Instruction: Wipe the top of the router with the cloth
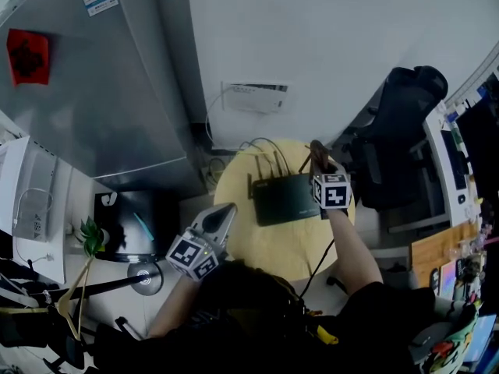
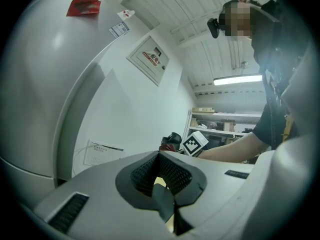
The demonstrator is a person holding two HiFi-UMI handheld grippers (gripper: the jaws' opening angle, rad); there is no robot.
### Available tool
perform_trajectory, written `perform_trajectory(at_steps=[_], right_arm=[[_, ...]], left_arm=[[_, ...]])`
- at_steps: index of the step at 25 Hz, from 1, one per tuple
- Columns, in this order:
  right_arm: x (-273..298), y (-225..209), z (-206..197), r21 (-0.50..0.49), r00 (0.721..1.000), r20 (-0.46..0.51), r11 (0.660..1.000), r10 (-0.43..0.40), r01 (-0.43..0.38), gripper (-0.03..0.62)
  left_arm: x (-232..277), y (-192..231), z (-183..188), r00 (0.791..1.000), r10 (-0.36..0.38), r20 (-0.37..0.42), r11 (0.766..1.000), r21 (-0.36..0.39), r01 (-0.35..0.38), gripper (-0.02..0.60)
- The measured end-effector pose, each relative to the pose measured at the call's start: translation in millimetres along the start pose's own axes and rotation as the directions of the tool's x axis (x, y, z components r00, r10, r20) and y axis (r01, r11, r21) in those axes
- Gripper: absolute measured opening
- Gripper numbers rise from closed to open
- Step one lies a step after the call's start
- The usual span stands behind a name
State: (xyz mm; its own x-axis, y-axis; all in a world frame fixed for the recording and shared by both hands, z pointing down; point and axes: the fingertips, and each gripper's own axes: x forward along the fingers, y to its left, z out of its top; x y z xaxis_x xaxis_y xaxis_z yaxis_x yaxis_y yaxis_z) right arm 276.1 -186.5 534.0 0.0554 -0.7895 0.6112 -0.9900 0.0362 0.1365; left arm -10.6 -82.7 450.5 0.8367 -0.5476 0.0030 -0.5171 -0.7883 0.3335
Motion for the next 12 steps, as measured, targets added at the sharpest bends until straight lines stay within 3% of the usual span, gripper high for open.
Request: perform_trajectory(at_steps=[7,12], right_arm=[[-11,-14,-16,0.081,0.997,0.065,0.996,-0.053,0.047,0.061],[20,3,-70,0.199,0.993,-0.097,0.979,0.07,-0.05,0.062]], left_arm=[[0,-5,-5,1.0,0.001,-0.006,1.0,0.01,-0.001,-0.003],[1,1,-10,0.999,0.022,-0.037,1.0,0.008,-0.022,-0.003]])
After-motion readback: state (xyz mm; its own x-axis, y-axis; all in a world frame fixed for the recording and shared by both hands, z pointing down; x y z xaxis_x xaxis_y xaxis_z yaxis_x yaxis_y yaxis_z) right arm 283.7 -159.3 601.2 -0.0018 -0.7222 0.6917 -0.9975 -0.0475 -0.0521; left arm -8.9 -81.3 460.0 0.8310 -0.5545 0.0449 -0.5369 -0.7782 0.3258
